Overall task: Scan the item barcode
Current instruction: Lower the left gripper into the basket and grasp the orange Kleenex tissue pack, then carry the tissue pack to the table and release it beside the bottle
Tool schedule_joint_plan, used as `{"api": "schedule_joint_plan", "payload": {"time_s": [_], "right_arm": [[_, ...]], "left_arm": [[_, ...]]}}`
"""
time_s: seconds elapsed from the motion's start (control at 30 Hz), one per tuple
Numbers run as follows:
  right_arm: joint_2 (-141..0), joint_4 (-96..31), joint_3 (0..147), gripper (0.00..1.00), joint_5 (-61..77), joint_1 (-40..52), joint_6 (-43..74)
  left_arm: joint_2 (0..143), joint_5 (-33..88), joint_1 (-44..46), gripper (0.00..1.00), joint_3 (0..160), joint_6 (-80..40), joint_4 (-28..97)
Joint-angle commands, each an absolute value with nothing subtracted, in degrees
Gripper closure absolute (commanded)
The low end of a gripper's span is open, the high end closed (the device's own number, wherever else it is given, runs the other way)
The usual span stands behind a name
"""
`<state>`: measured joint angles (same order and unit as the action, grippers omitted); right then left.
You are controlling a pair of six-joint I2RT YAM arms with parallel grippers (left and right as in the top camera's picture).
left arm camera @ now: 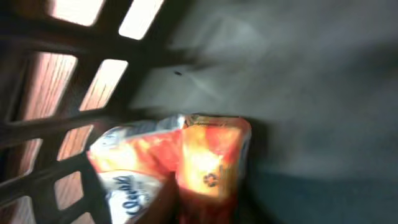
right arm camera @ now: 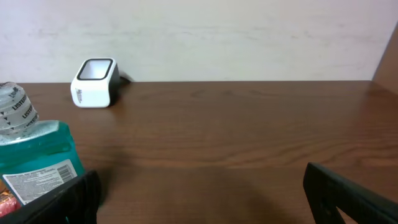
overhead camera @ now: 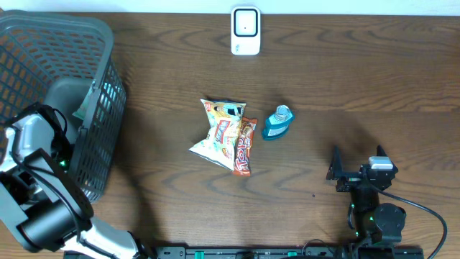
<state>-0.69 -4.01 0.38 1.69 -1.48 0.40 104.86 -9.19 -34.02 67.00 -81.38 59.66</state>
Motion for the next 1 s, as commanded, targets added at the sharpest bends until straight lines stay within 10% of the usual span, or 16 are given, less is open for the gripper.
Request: {"api": "schedule_joint_plan", "payload": {"time_s": [0.0,0.97], "right_arm": [[-0.38,-4.23,0.32,0.01,1.63,-1.17,1.02],[-0.38,-4.23,0.32,0.01,1.63,-1.19,1.02]], "left_arm": [[107.31,-9.43,-34.59,0.93,63.18,-81.93,58.46],[68.97,10.31,-26.52,0.93,94.74,-52.25,52.14]]}}
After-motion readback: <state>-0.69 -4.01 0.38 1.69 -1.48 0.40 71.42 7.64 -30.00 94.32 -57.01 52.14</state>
